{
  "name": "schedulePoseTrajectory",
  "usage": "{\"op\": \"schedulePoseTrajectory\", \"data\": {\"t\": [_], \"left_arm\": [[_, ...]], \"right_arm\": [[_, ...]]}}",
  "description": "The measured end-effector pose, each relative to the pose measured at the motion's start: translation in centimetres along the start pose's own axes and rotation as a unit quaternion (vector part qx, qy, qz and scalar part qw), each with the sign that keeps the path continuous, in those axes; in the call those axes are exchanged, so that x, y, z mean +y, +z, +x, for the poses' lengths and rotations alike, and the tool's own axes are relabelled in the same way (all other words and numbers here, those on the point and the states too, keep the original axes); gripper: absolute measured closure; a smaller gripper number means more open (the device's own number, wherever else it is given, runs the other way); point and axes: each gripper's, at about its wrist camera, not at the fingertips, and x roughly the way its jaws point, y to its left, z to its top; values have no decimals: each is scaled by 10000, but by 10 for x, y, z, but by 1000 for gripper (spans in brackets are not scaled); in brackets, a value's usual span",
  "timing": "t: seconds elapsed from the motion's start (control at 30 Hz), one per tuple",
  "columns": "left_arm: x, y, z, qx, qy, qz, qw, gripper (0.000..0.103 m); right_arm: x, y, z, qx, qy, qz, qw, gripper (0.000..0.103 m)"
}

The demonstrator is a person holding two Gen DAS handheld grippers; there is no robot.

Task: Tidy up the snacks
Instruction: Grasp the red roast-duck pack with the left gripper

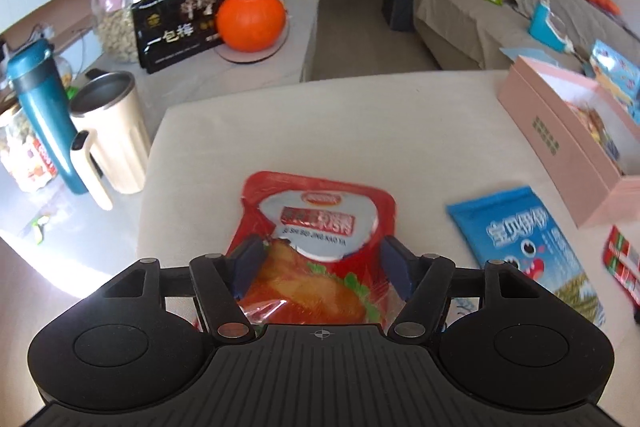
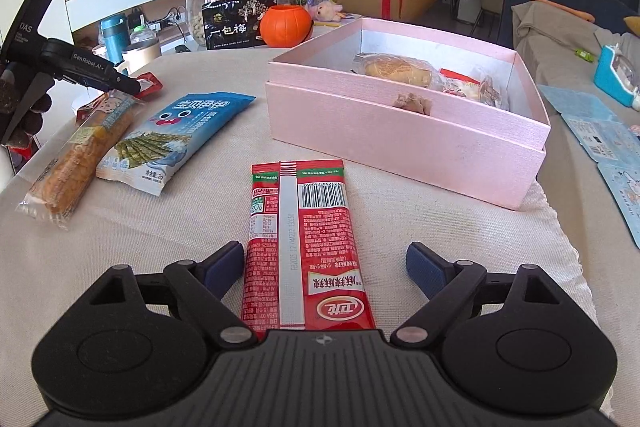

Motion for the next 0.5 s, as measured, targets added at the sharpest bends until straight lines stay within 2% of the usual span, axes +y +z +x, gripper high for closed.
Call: {"op": "schedulePoseTrajectory", "data": {"t": [0.07, 0.13, 0.33, 0.5], "left_arm": [[-12, -4, 0, 128, 101, 438, 9989, 29], [-20, -5, 5, 318, 311, 657, 9969, 24], [10, 6, 16, 168, 329, -349, 9987, 22], [21, 8, 7, 13, -252, -722, 9971, 23]], "right_arm": [[0, 0, 1, 5, -5, 2, 10000, 13], [1, -1, 1, 11, -13, 5, 10000, 13], [2, 0, 2, 26, -43, 27, 10000, 11], [2, 0, 2, 26, -39, 28, 10000, 11]]}}
